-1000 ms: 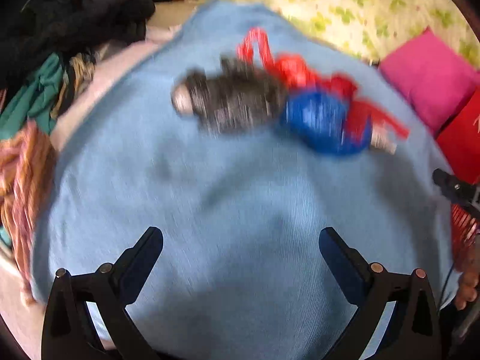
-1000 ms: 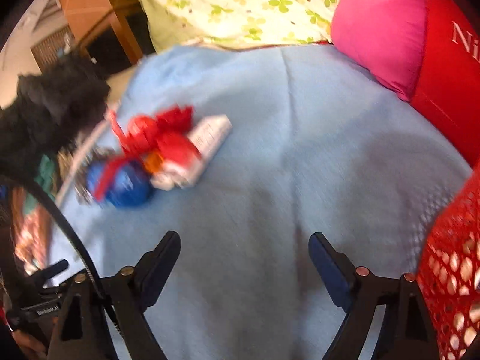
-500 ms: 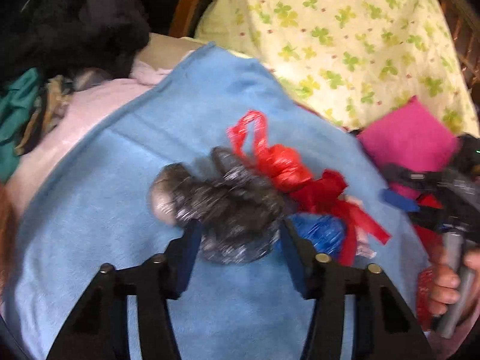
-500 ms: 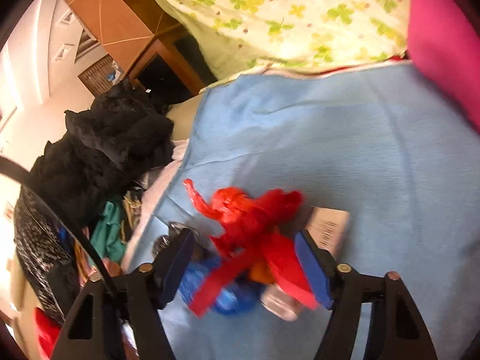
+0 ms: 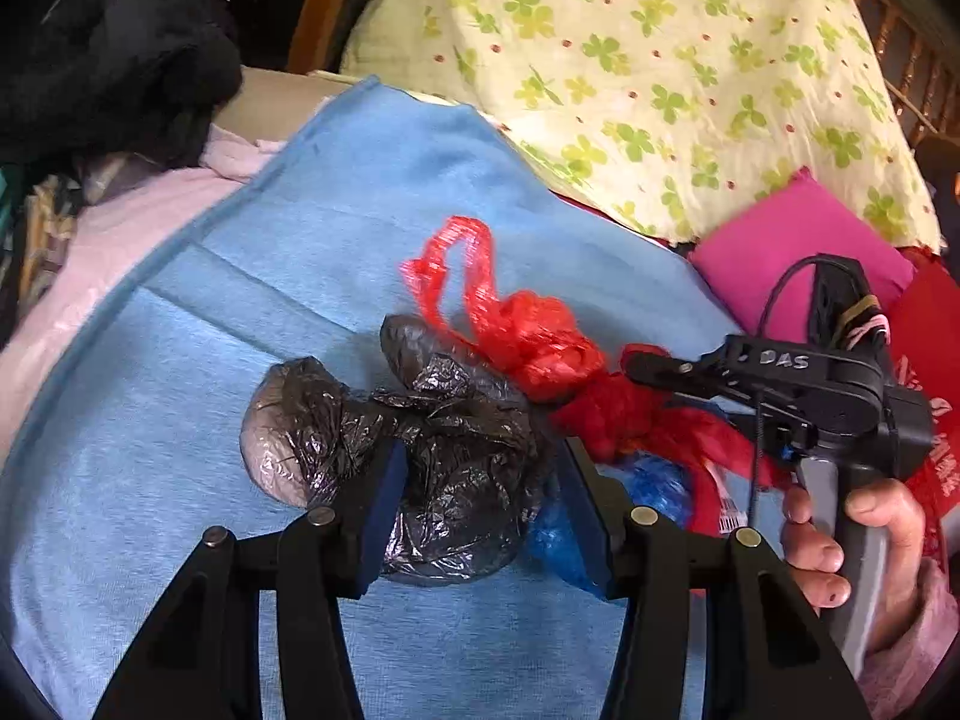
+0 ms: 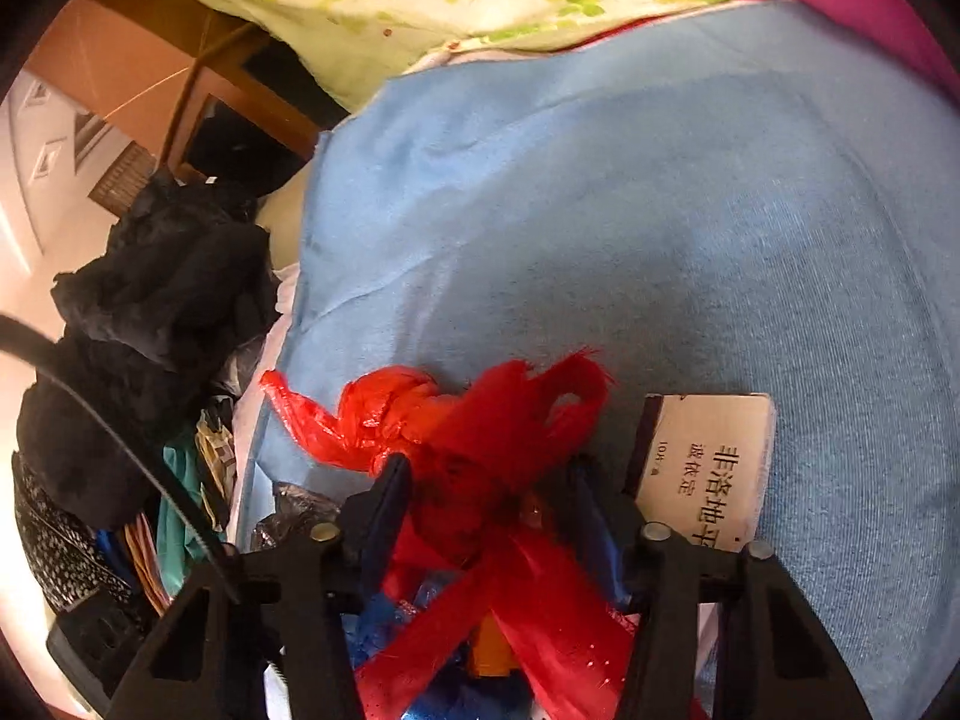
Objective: Collect trash
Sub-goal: 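Grasp the black plastic bag with the left tool while the right tool grasps the red plastic bag, then lift the black and red bags off the blanket with both tools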
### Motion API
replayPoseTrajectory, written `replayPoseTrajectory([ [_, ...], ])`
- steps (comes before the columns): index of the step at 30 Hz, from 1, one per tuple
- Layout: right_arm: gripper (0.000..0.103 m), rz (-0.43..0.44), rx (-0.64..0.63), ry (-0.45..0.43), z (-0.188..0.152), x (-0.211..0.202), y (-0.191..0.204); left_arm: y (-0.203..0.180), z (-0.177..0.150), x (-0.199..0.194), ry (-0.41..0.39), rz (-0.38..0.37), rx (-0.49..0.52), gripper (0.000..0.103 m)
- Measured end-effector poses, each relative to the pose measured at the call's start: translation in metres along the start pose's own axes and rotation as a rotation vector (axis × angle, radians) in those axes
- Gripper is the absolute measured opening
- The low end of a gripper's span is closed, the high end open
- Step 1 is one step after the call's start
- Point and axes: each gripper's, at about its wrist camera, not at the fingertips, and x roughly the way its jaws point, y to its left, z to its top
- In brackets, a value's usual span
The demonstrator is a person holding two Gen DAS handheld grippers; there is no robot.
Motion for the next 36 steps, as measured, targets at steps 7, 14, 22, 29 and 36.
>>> replayPoseTrajectory([
  [7,0.027,-0.001,-0.063,-0.069,-0.006,-0.016,0.007,0.001,-0.004,0.005,0.041,-0.053,0.0,0.007],
  [14,0.027,0.008,-0.14,-0.175,-0.018,-0.069,0.021,-0.003,0.001,-0.023,-0.051,-0.133,0.016,0.005],
  [22,0.027,0.027,-0.165,-0.26,-0.037,-0.134,0.02,0.037,0.011,-0.04,-0.127,0.041,-0.129,0.042],
  [29,0.027,0.018,-0.125,-0.24,-0.073,-0.163,-0.001,0.064,0.007,-0.023,-0.085,-0.023,-0.294,0.077],
  [36,0.027,-0.008,-0.113,-0.217,-0.104,-0.172,-0.018,0.081,0.007,0.003,-0.024,-0.108,-0.454,0.077],
])
